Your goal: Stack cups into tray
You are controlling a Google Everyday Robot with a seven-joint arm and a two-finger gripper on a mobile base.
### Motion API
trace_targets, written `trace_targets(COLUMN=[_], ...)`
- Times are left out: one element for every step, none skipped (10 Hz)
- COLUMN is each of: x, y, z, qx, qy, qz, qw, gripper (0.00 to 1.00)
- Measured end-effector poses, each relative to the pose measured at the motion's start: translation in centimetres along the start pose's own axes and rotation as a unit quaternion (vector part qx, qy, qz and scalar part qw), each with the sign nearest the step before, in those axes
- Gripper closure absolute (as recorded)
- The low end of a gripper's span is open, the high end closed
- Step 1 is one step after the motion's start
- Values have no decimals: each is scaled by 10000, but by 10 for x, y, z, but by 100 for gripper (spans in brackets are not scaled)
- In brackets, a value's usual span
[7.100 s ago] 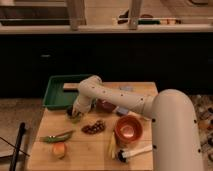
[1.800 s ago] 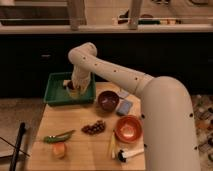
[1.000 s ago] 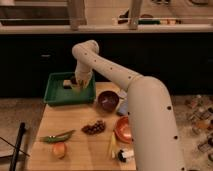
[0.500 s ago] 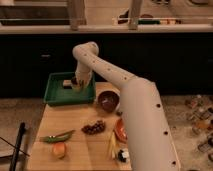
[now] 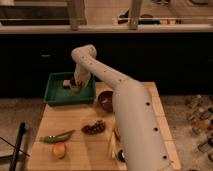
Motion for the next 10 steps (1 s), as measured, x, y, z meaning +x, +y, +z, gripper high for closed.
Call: trace_targets(x=[0, 1, 1, 2, 2, 1, 1, 1, 0, 0], y=[-3, -5, -5, -6, -7, -8, -9, -8, -8, -8], z=[4, 11, 15, 17, 20, 22, 23, 24, 25, 26], qx=[20, 54, 52, 68, 77, 88, 98, 97, 102, 100], qy=[-27, -70, -104, -126, -154, -174, -183, -193, -202, -210], qz=[-9, -8, -3, 3, 5, 4, 5, 7, 10, 12], qw=[10000, 10000, 9999, 9999, 9999, 9998, 9998, 9998, 9997, 9997], gripper=[100, 100, 100, 100, 100, 100, 100, 97, 88, 78])
